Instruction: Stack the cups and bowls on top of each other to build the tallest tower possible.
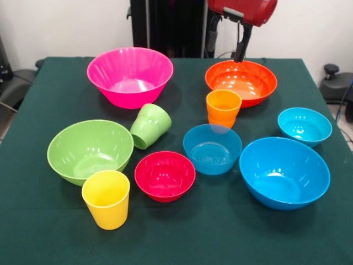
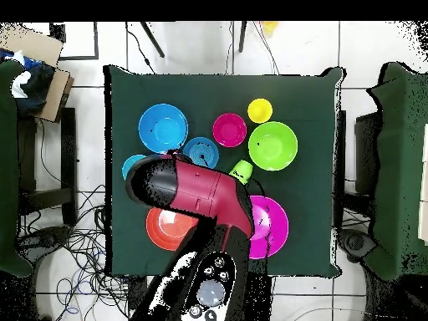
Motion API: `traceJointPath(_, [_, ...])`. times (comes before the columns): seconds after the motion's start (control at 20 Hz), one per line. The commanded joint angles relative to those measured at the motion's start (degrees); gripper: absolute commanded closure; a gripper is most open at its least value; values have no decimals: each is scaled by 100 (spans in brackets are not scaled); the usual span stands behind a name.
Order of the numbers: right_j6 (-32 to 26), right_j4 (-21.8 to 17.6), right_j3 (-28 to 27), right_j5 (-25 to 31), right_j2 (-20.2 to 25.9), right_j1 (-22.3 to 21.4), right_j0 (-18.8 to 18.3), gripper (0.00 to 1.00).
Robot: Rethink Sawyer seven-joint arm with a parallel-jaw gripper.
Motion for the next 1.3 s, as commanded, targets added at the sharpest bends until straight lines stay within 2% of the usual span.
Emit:
traceJointPath(0.05, [778,-1,394,214,418,181,-100,0])
traceJointPath(0.25, [820,-30,399,-235,461,416,-146,0])
traceJointPath(1.3, [964,-27,328,-659,366,707,-30,0])
